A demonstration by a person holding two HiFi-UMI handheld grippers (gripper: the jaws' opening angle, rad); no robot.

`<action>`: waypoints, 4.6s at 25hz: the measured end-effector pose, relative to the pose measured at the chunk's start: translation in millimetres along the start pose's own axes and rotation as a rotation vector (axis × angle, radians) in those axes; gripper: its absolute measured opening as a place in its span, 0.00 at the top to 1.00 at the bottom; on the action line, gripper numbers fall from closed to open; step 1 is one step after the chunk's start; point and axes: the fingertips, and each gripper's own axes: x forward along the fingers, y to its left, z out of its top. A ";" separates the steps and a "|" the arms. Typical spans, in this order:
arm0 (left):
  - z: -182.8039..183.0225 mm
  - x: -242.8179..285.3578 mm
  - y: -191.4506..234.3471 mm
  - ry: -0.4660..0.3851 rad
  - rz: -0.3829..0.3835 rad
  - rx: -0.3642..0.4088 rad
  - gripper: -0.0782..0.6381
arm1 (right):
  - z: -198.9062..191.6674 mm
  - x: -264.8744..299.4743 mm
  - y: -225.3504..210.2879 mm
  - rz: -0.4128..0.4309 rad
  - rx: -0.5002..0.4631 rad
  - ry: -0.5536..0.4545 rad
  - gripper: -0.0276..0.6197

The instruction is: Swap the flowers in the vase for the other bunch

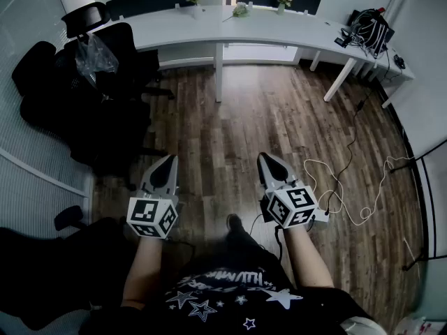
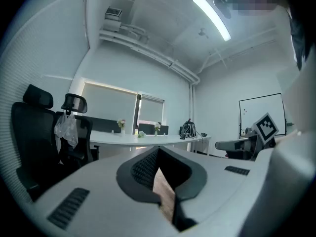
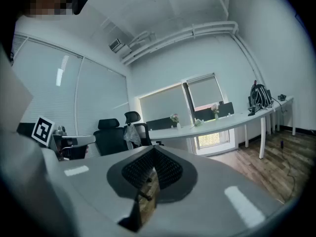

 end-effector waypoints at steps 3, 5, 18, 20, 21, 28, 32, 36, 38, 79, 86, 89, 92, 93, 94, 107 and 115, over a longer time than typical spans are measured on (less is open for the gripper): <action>5.0 38.4 6.0 0.000 0.003 -0.003 0.89 | 10.5 26.8 -22.0 0.010 -0.004 0.000 0.96; 9.1 62.5 7.7 0.000 -0.001 -0.005 0.89 | 19.1 44.1 -36.6 0.014 -0.006 0.000 0.96; 4.5 162.5 17.0 0.025 0.029 -0.018 0.89 | 30.5 110.8 -108.6 0.087 -0.001 -0.005 0.95; -2.1 172.9 18.2 0.041 0.046 -0.033 0.89 | 30.2 118.4 -123.9 0.088 -0.011 0.001 0.95; -4.2 177.1 18.1 0.048 0.053 -0.037 0.89 | 30.0 121.6 -131.5 0.089 -0.013 0.006 0.95; -14.9 185.4 28.1 0.084 0.087 -0.062 0.89 | 20.0 150.8 -146.5 0.135 0.004 0.046 0.95; -6.2 195.8 56.4 0.068 0.120 -0.052 0.89 | 17.4 181.0 -136.7 0.161 0.005 0.059 0.95; -1.5 217.4 80.2 0.054 0.107 -0.057 0.89 | 15.2 208.9 -138.7 0.146 0.012 0.073 0.95; 0.6 233.0 93.9 0.042 0.083 -0.058 0.89 | 15.3 226.6 -141.6 0.134 0.005 0.080 0.95; 42.8 526.6 404.0 0.073 -0.101 -0.124 0.89 | 75.9 631.7 -188.5 -0.102 0.074 0.107 0.95; 51.3 554.8 437.1 0.058 -0.034 -0.111 0.89 | 80.2 692.4 -211.2 -0.058 0.088 0.103 0.95; 49.2 573.0 456.6 0.061 0.014 -0.118 0.89 | 81.6 731.0 -218.7 -0.012 0.079 0.109 0.95; 49.5 599.8 467.7 0.067 0.045 -0.123 0.89 | 89.8 765.7 -232.3 0.032 0.053 0.117 0.95; 51.4 611.3 470.4 0.067 0.052 -0.127 0.89 | 95.0 777.1 -239.0 0.042 0.047 0.117 0.95; 53.7 624.0 472.8 0.067 0.058 -0.130 0.89 | 100.7 788.7 -246.7 0.049 0.045 0.116 0.95; 69.3 789.5 477.7 0.101 0.028 -0.124 0.89 | 146.0 903.6 -347.3 0.094 0.037 0.134 0.95; 65.4 841.8 488.6 0.106 0.061 -0.140 0.89 | 151.1 943.3 -383.0 0.125 0.027 0.142 0.95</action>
